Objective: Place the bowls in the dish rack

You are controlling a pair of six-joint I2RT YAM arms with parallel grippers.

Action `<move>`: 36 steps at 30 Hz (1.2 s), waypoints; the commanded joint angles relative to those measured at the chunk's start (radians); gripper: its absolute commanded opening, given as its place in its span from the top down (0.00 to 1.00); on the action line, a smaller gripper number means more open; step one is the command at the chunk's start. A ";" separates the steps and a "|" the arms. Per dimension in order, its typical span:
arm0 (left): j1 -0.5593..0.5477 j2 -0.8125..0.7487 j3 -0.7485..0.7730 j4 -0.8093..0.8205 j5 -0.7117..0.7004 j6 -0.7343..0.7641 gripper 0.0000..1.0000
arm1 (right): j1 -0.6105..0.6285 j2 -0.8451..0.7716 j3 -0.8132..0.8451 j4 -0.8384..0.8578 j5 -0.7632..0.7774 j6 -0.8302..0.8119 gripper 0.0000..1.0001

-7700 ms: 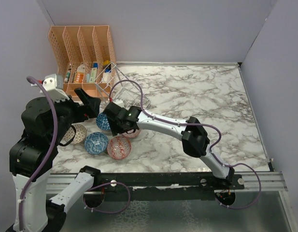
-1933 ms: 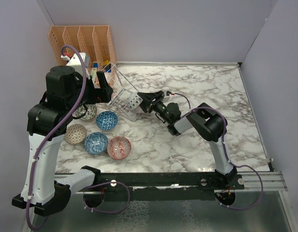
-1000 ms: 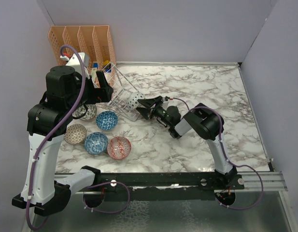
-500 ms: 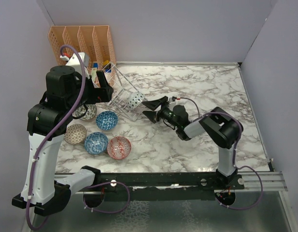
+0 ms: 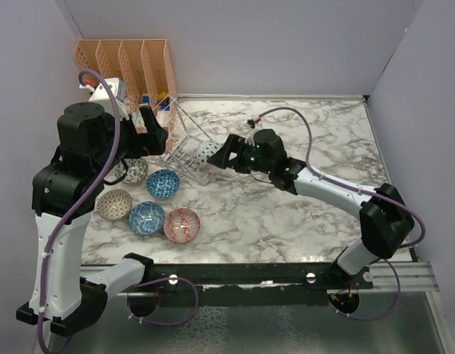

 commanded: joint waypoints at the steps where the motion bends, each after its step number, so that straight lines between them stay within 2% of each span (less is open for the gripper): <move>1: -0.002 -0.024 0.056 0.000 -0.035 0.019 0.01 | 0.162 0.029 0.211 -0.480 0.041 -0.467 0.12; 4: -0.001 -0.028 0.070 0.004 -0.037 0.016 0.01 | 0.288 0.100 0.323 -0.584 0.060 -0.586 0.13; 7: -0.002 -0.032 0.076 0.004 -0.039 0.013 0.01 | 0.368 0.169 0.387 -0.618 0.049 -0.650 0.15; 15: -0.001 -0.053 0.080 -0.024 -0.055 0.012 0.01 | 0.575 0.380 0.615 -0.756 0.137 -0.817 0.15; 19: -0.001 -0.056 0.085 -0.037 -0.057 0.012 0.01 | 0.596 0.458 0.678 -0.791 0.147 -0.815 0.15; 28: -0.001 -0.072 0.084 -0.060 -0.062 0.006 0.01 | 0.619 0.528 0.672 -0.747 0.184 -0.844 0.19; 33: -0.003 -0.083 0.079 -0.059 -0.073 0.006 0.01 | 0.626 0.549 0.669 -0.744 0.213 -0.870 0.25; 36: -0.001 -0.089 0.068 -0.059 -0.076 0.007 0.01 | 0.627 0.548 0.650 -0.727 0.208 -0.871 0.34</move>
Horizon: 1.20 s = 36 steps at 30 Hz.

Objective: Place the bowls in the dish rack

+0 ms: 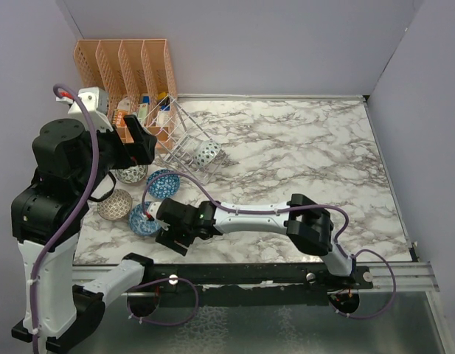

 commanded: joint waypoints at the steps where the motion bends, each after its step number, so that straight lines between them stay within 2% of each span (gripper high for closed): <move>1: -0.001 -0.020 0.008 -0.005 -0.030 0.005 0.01 | 0.011 0.012 0.001 0.023 0.034 -0.024 0.37; 4: -0.001 -0.025 0.002 -0.003 -0.034 0.009 0.01 | 0.012 0.012 -0.003 0.024 0.043 -0.018 0.52; 5: -0.002 -0.026 0.001 -0.002 -0.035 0.010 0.01 | 0.013 0.011 -0.003 0.023 0.043 -0.019 0.54; 18: -0.002 -0.057 -0.055 0.018 -0.042 0.009 0.01 | 0.018 0.021 -0.022 0.007 0.059 -0.034 0.51; 21: -0.002 -0.057 -0.057 0.019 -0.042 0.011 0.01 | 0.019 0.017 -0.013 0.002 0.072 -0.030 0.55; 22: -0.003 -0.058 -0.056 0.021 -0.044 0.011 0.01 | 0.019 0.011 -0.014 0.006 0.070 -0.029 0.60; 27: -0.001 -0.066 -0.067 0.022 -0.047 0.013 0.01 | 0.019 0.008 -0.031 0.023 0.033 -0.026 0.64; 31: -0.002 -0.072 -0.073 0.028 -0.048 0.014 0.01 | 0.019 0.031 -0.006 -0.031 0.052 -0.013 0.76; 34: -0.001 -0.074 -0.072 0.029 -0.047 0.014 0.01 | 0.019 0.020 -0.010 -0.035 0.084 -0.004 0.98; 36: -0.001 -0.076 -0.068 0.026 -0.047 0.015 0.01 | 0.019 -0.004 -0.017 -0.018 0.088 0.002 0.99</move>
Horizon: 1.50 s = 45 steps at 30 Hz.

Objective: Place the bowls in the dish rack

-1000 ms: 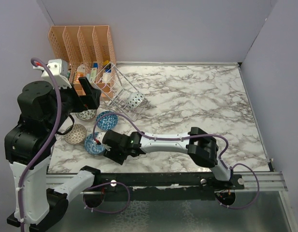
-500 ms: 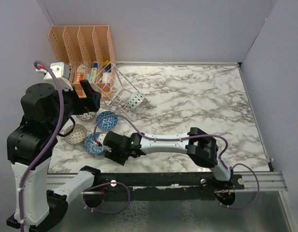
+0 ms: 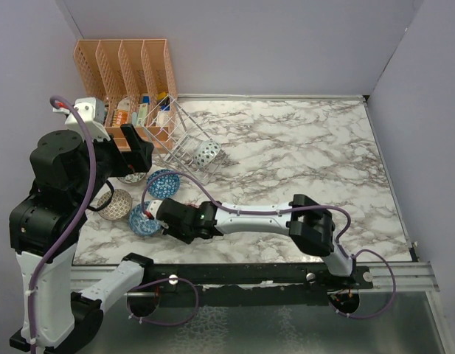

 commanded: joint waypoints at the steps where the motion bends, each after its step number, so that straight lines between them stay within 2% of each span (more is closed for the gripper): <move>1: -0.001 -0.011 0.004 0.021 -0.025 0.012 0.01 | 0.007 -0.020 -0.011 -0.017 0.010 0.037 0.99; 6: -0.001 -0.011 0.026 0.013 -0.031 0.021 0.01 | -0.006 -0.076 0.032 -0.005 -0.008 0.100 0.99; 11: -0.001 -0.005 0.052 0.012 -0.026 0.025 0.01 | -0.078 -0.164 0.006 0.078 -0.114 0.242 0.99; 17: -0.002 0.015 0.089 0.008 -0.005 0.036 0.01 | -0.224 -0.348 -0.157 0.393 -0.322 0.472 0.99; 21: -0.003 0.031 0.117 -0.006 0.015 0.056 0.01 | -0.317 -0.454 -0.283 0.707 -0.364 0.697 0.99; 24: -0.003 0.042 0.127 -0.009 0.033 0.064 0.01 | -0.365 -0.494 -0.362 0.940 -0.314 0.837 0.99; 29: -0.003 0.064 0.137 -0.003 0.069 0.077 0.01 | -0.439 -0.469 -0.453 1.317 -0.194 1.044 0.99; 37: -0.003 0.094 0.131 -0.008 0.123 0.085 0.01 | -0.469 -0.312 -0.543 1.726 0.101 1.302 0.99; 40: -0.003 0.109 0.130 -0.010 0.144 0.092 0.01 | -0.476 -0.214 -0.518 1.834 0.151 1.389 0.99; 45: -0.003 0.122 0.116 -0.007 0.163 0.096 0.01 | -0.479 -0.118 -0.468 1.890 0.204 1.451 0.99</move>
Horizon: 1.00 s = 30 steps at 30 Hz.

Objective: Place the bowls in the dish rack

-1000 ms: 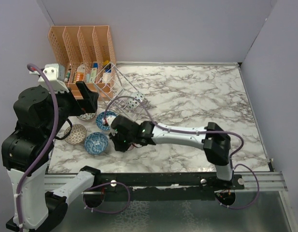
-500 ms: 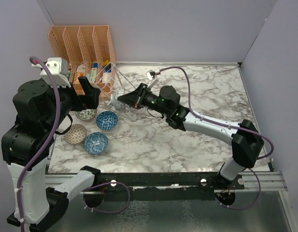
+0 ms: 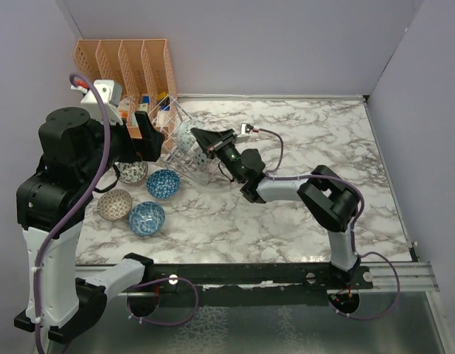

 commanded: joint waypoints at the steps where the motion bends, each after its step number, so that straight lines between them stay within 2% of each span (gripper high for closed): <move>1: -0.003 0.005 -0.004 0.000 0.048 0.016 0.01 | -0.005 0.055 0.060 0.229 0.121 0.131 0.99; 10: -0.003 0.001 -0.042 0.011 0.061 0.032 0.01 | -0.069 0.114 0.036 0.288 0.039 0.156 0.99; 18: -0.003 0.003 -0.050 0.018 0.058 0.041 0.01 | -0.073 0.175 0.026 0.309 0.001 0.242 0.99; 30: -0.003 0.008 -0.053 0.014 0.053 0.042 0.01 | -0.073 0.195 -0.009 0.315 -0.003 0.288 0.99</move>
